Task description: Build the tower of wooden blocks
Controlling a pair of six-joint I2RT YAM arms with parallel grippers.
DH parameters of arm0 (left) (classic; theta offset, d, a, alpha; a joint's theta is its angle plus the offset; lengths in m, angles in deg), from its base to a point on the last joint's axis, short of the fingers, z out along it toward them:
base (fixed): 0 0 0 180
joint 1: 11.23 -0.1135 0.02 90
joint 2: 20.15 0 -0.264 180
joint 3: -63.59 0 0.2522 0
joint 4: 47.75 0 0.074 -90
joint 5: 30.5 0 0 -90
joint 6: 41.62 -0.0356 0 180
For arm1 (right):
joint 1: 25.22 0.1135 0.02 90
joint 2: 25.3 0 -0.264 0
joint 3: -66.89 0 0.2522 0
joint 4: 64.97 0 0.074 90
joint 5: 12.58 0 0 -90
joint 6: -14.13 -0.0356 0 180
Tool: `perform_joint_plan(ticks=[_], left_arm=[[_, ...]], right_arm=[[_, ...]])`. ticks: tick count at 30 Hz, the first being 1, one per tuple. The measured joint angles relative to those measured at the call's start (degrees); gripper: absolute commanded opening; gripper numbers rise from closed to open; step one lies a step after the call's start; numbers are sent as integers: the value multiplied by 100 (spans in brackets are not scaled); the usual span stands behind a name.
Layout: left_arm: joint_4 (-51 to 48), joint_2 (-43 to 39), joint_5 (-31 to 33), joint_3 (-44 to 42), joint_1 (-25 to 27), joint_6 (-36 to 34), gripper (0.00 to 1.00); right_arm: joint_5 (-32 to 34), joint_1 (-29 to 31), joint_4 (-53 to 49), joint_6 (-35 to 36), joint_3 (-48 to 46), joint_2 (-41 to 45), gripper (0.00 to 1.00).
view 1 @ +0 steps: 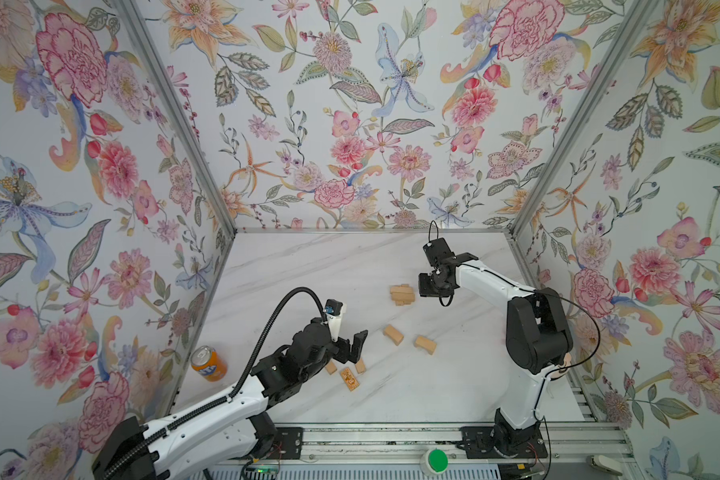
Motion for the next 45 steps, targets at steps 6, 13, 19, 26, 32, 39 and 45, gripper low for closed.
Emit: perform_joint_plan(ticks=[6,13,19,26,32,39,45], left_arm=[[0,107,0,72,0,-11,99],[22,186,0,129,0,-22,99],[39,284,0,129,0,-22,99],[39,299,0,129,0,-22,99],[39,297,0,129,0,-22,99],[39,267,2,129,0,-22,99],[39,251,2,129,0,-20,99]], right_arm=[[-61,-2,52,44,0,-232,46],[-170,-22,133,85,2,-409,46],[-197,-22,131,85,11,-455,46],[-256,-22,138,85,57,-463,46],[-302,-22,131,85,109,-516,46],[-343,-22,133,85,192,-535,47],[-345,-22,136,85,208,-551,47]])
